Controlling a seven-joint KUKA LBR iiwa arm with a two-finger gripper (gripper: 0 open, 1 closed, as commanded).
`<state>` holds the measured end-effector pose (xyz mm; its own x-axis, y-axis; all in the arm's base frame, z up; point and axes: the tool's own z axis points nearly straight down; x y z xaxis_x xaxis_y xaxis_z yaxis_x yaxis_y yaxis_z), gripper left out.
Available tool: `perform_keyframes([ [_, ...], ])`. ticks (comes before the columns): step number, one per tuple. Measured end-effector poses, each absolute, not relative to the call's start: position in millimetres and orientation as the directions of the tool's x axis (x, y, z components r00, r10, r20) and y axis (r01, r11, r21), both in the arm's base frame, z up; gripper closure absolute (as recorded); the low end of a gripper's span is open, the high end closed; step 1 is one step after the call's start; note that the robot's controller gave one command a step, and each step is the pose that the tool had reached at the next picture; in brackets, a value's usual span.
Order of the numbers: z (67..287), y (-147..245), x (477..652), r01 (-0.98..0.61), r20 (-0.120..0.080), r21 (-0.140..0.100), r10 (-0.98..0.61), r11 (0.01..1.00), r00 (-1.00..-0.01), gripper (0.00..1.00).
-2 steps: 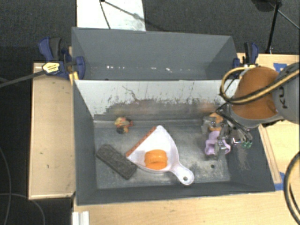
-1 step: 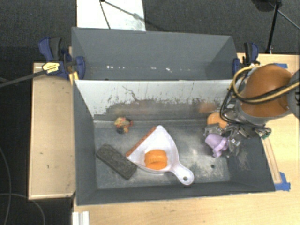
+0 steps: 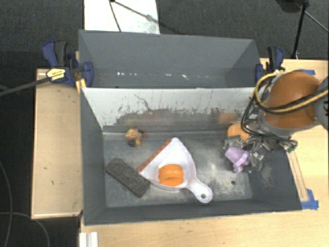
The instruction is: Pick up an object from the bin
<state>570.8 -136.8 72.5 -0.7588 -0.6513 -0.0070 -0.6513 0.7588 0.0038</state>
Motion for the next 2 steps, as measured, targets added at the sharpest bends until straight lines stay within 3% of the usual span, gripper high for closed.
perform_keyframes([
  [1, 72.7, -132.4, 569.1, -0.715, -0.007, 0.003, -0.715, 0.699, -0.699, 1.0],
  [2, 254.0, -128.7, 566.5, -0.783, -0.006, -0.009, -0.783, 0.622, -0.622, 1.0],
])
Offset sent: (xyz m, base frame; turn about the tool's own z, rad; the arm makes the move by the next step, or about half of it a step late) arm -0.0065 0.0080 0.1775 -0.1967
